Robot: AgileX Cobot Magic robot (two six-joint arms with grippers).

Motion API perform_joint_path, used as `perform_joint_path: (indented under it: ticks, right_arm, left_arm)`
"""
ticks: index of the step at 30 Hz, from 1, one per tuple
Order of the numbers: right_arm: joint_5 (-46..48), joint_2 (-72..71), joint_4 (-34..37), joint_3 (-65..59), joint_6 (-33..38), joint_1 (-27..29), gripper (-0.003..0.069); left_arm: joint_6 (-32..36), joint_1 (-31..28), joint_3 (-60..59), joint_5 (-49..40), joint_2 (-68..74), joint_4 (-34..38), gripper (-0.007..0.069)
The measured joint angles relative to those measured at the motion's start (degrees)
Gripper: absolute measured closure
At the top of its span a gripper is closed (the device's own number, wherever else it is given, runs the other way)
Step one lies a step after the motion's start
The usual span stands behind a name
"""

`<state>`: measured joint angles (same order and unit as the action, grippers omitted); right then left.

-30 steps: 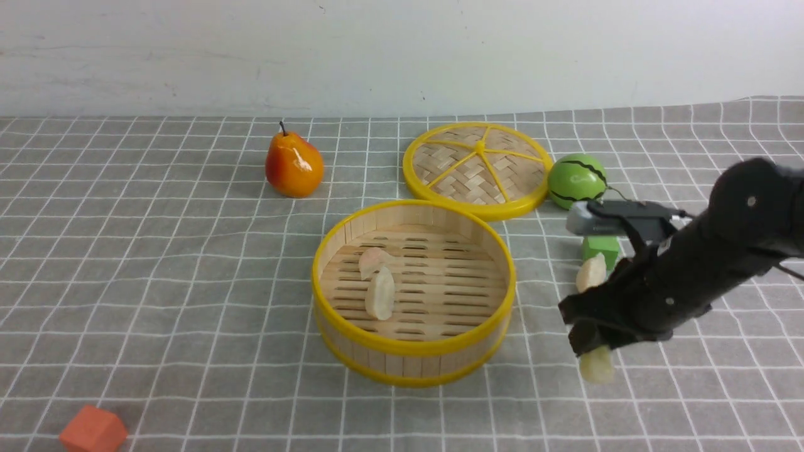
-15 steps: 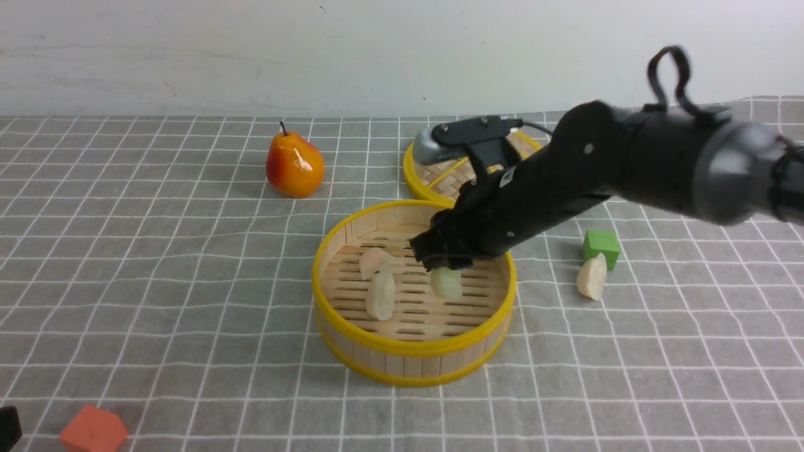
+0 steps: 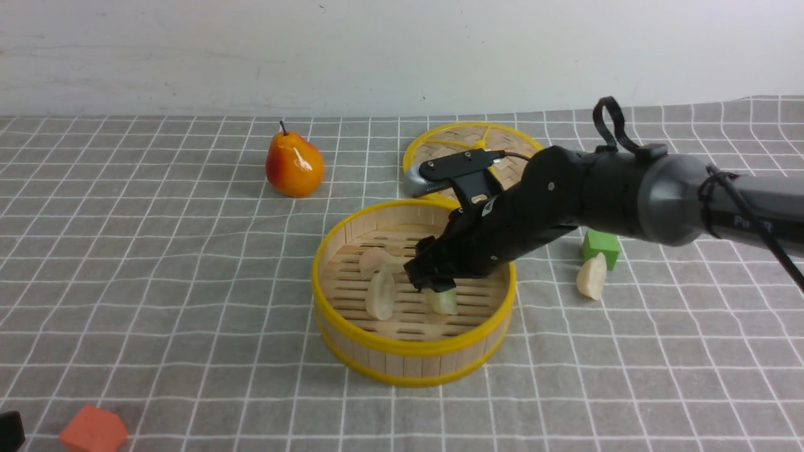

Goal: Put the dumplings into the steamer on the table with the grey tablecloth.
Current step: 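Place the dumpling in the bamboo steamer basket with the right gripper, then reach for and grasp a dumpling lying on the table beside the steamer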

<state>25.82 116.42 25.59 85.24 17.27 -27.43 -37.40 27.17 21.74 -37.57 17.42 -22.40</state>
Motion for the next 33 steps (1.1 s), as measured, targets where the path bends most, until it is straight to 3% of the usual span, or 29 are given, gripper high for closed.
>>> perform_joint_path:
  ticks: [5,13,17,26,29,31,33]
  right_arm:
    - [5.31,-7.31,-1.09,0.00,-4.53,3.49,0.0148]
    - [18.73,-10.47,-9.24,-3.32,-9.07,14.78,0.0238]
    - [17.50,-7.22,-11.32,-4.80,-9.43,16.59,0.0249]
    - [5.45,-0.62,-13.73,-4.85,-12.36,17.33,0.0253]
    - [3.66,1.38,-14.82,-4.85,-13.79,17.33,0.0301]
    - [3.81,1.63,-14.93,-4.67,-14.43,17.33,0.0388]
    - [4.03,1.63,-14.99,-4.60,-14.59,17.33,0.0426]
  left_arm:
    - [0.00,0.00,0.00,0.00,0.00,0.00,0.0415]
    - [0.00,0.00,-0.82,2.67,0.00,-1.07,0.0411]
    - [0.00,0.00,-1.48,3.19,0.00,-1.38,0.0408]
    - [0.00,0.00,-1.63,4.01,0.00,-1.50,0.0406]
    - [0.00,0.00,-1.67,4.01,0.00,-1.50,0.0403]
    - [0.00,0.00,-1.74,4.01,0.00,-1.50,0.0403]
    - [0.00,0.00,-1.74,4.01,0.00,-1.50,0.0403]
